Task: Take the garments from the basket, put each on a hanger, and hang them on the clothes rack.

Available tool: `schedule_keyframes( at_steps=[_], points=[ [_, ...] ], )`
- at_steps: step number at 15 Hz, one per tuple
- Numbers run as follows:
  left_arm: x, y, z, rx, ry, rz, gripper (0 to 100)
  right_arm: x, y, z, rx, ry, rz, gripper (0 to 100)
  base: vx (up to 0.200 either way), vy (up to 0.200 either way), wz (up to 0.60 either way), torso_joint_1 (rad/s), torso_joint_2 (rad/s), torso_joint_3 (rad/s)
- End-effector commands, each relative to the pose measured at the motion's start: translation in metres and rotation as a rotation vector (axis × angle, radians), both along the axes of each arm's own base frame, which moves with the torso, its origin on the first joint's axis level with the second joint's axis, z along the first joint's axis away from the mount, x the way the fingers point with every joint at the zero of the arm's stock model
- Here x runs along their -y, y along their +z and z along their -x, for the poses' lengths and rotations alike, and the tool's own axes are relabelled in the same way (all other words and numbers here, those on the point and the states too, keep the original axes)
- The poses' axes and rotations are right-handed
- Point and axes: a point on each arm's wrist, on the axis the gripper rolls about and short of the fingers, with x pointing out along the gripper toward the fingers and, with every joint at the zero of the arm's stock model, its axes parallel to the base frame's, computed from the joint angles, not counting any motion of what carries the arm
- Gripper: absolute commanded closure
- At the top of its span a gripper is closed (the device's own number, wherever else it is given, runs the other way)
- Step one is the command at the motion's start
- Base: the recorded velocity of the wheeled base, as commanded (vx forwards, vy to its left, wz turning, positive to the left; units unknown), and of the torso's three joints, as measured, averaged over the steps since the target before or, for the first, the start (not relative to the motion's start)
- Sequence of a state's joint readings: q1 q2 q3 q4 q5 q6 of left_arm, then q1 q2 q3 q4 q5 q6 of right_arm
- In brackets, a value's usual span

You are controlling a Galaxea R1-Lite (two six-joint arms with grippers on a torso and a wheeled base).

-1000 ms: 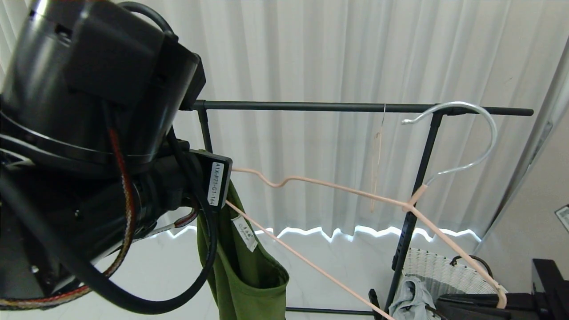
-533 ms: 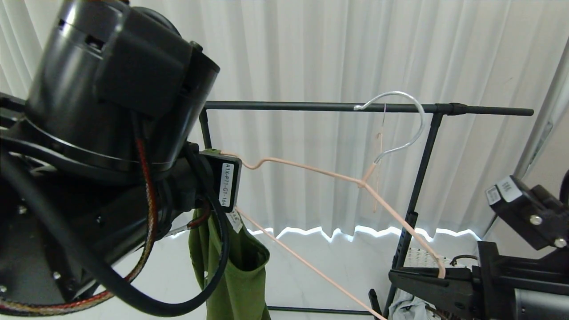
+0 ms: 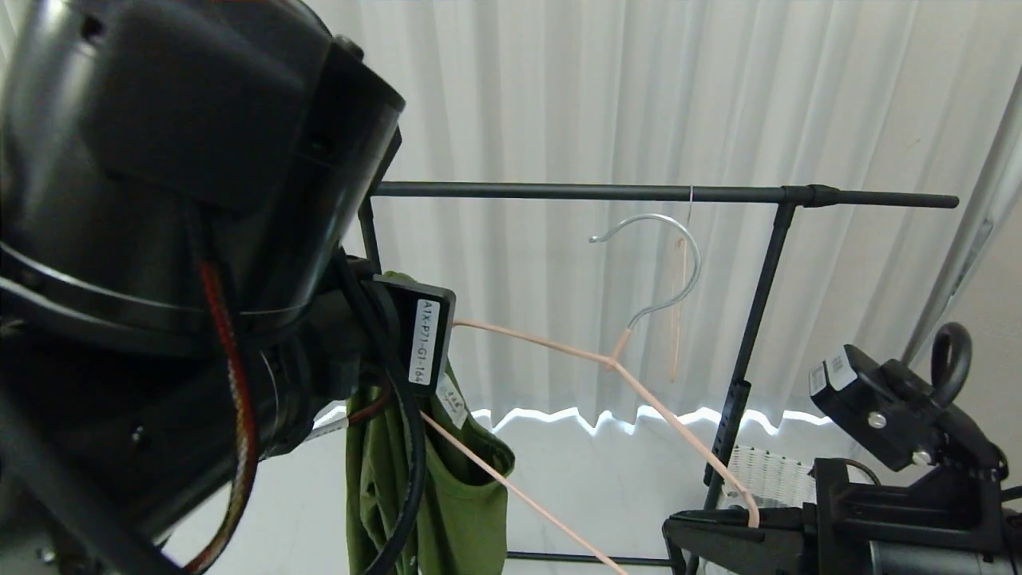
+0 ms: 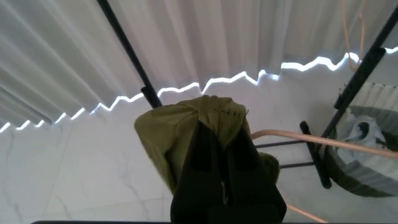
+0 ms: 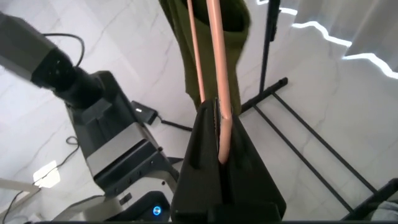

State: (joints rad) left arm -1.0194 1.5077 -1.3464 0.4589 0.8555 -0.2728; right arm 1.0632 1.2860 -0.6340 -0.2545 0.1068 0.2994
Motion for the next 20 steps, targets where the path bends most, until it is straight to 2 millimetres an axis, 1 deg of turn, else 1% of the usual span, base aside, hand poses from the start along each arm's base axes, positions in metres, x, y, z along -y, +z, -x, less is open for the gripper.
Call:
schedule_keyframes(
  at_steps=[1, 2, 4, 5, 6, 8, 10, 13, 16, 17, 19, 20],
  points=[
    [0.001, -0.001, 0.007, -0.006, -0.036, -0.011, 100, -0.002, -0.001, 0.003, -0.005, 0.020, 0.006, 100, 0.000, 0.000, 0.00, 0.000, 0.00, 0.000],
    [-0.001, -0.004, 0.007, -0.010, -0.039, -0.034, 100, 0.000, -0.002, 0.003, -0.006, 0.019, 0.007, 100, 0.000, 0.000, 0.00, 0.000, 0.00, 0.000],
    [-0.017, -0.009, 0.002, -0.017, -0.001, -0.091, 100, 0.011, 0.000, 0.009, -0.003, 0.021, 0.008, 100, 0.000, 0.000, 0.00, 0.000, 0.00, 0.000],
    [-0.028, -0.011, 0.002, -0.018, 0.005, -0.139, 100, 0.019, 0.002, 0.016, -0.006, 0.039, 0.017, 100, 0.000, 0.000, 0.00, 0.000, 0.00, 0.000],
    [-0.034, -0.012, 0.002, -0.019, 0.007, -0.172, 100, 0.027, 0.003, 0.025, -0.013, 0.076, 0.021, 100, 0.000, 0.000, 0.00, 0.000, 0.00, 0.000],
    [-0.034, -0.013, 0.002, -0.023, 0.003, -0.183, 100, 0.038, 0.006, 0.031, -0.015, 0.094, 0.013, 100, 0.000, 0.000, 0.00, 0.000, 0.00, 0.000],
    [-0.031, -0.015, 0.001, -0.028, -0.001, -0.189, 100, 0.040, 0.007, 0.032, -0.012, 0.093, 0.003, 100, 0.000, 0.000, 0.00, 0.000, 0.00, 0.000],
    [-0.021, -0.016, 0.009, -0.024, -0.056, -0.187, 100, 0.035, 0.006, 0.030, -0.019, 0.102, 0.011, 100, 0.000, 0.000, 0.00, 0.000, 0.00, 0.000],
    [-0.019, -0.014, 0.013, -0.018, -0.072, -0.181, 100, 0.023, -0.001, 0.023, -0.038, 0.097, 0.043, 100, 0.000, 0.000, 0.00, 0.000, 0.00, 0.000],
    [-0.019, -0.013, 0.014, -0.015, -0.078, -0.176, 100, 0.016, -0.002, 0.020, -0.035, 0.096, 0.033, 100, 0.000, 0.000, 0.00, 0.000, 0.00, 0.000],
    [-0.014, -0.010, 0.018, -0.009, -0.096, -0.143, 100, -0.004, -0.007, 0.010, -0.023, 0.090, 0.005, 100, 0.000, 0.000, 0.00, 0.000, 0.00, 0.000],
    [-0.013, -0.010, 0.020, -0.009, -0.103, -0.139, 100, -0.009, -0.009, 0.006, -0.022, 0.087, 0.004, 100, 0.000, 0.000, 0.00, 0.000, 0.00, 0.000]
  ],
)
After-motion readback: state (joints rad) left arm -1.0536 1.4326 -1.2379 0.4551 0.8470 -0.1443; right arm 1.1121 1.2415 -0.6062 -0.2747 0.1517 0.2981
